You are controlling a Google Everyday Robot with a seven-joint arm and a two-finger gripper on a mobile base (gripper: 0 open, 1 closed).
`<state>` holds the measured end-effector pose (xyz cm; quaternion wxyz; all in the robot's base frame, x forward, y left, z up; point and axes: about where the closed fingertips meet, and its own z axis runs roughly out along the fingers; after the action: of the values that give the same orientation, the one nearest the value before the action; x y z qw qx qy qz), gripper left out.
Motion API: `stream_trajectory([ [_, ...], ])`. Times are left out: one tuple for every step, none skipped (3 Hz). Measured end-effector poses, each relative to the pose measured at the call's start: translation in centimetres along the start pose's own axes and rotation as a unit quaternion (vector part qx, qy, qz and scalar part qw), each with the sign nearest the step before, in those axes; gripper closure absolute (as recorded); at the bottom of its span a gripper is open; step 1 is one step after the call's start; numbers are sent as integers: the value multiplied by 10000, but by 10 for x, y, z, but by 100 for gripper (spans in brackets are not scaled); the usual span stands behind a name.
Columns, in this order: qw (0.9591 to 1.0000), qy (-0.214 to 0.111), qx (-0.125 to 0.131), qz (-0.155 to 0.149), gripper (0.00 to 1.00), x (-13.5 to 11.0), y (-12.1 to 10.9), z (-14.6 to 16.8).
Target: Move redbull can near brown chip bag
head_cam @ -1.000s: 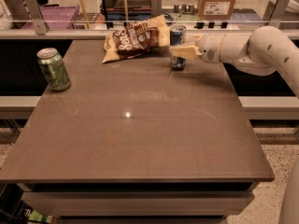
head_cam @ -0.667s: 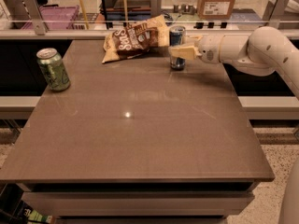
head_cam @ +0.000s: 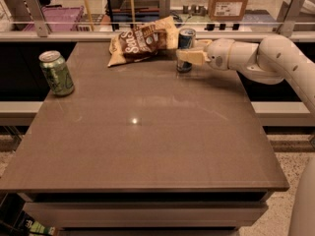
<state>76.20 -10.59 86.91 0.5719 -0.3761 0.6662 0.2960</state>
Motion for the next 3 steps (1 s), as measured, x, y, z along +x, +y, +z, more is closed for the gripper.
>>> stream_trajectory([
  [10000, 0, -1, 0, 82, -2, 0, 0],
  [10000, 0, -2, 0, 60, -2, 0, 0],
  [10000, 0, -3, 0, 36, -2, 0, 0],
])
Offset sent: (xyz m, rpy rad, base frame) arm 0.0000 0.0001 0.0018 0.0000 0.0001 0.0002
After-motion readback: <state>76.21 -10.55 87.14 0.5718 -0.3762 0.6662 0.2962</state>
